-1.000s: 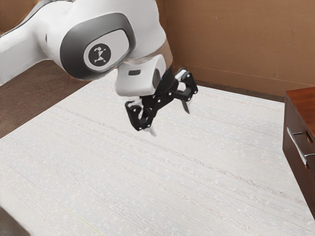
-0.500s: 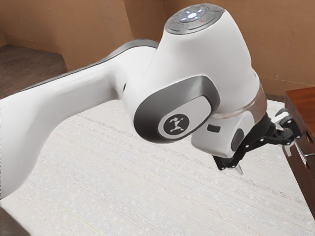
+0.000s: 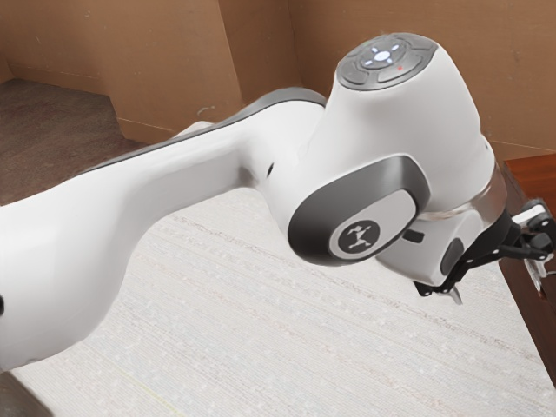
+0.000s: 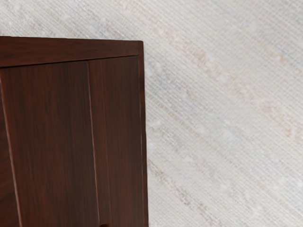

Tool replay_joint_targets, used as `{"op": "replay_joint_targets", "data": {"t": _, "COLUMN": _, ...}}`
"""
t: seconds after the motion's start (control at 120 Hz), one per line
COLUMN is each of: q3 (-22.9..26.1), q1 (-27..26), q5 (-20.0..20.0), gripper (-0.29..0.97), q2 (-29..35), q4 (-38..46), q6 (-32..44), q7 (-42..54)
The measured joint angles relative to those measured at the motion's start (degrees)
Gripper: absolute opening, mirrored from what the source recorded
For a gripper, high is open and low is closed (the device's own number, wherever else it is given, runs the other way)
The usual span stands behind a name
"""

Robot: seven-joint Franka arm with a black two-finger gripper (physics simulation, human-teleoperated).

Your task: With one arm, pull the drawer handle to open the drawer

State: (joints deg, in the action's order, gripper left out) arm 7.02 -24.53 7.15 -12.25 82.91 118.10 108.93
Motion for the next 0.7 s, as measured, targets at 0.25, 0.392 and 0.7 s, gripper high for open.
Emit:
{"op": "replay_joint_targets", "data": {"t": 0.25, "q3": 0.0, "q1": 0.1, "q5": 0.2, "gripper": 0.68, "q2": -2.2, "q4": -1.0, "q6": 3.4, "q7": 1.1}}
{"op": "replay_joint_targets", "data": {"t": 0.392, "q3": -0.3, "q1": 0.9, "q5": 0.3, "gripper": 0.62, "q2": -3.0, "q4": -1.1, "q6": 5.0, "q7": 1.5}}
{"op": "replay_joint_targets", "data": {"t": 0.7, "q3": -0.3, "q1": 1.6, "q5": 0.2, "gripper": 0.55, "q2": -4.6, "q4": -0.9, "q6": 7.9, "q7": 2.2}}
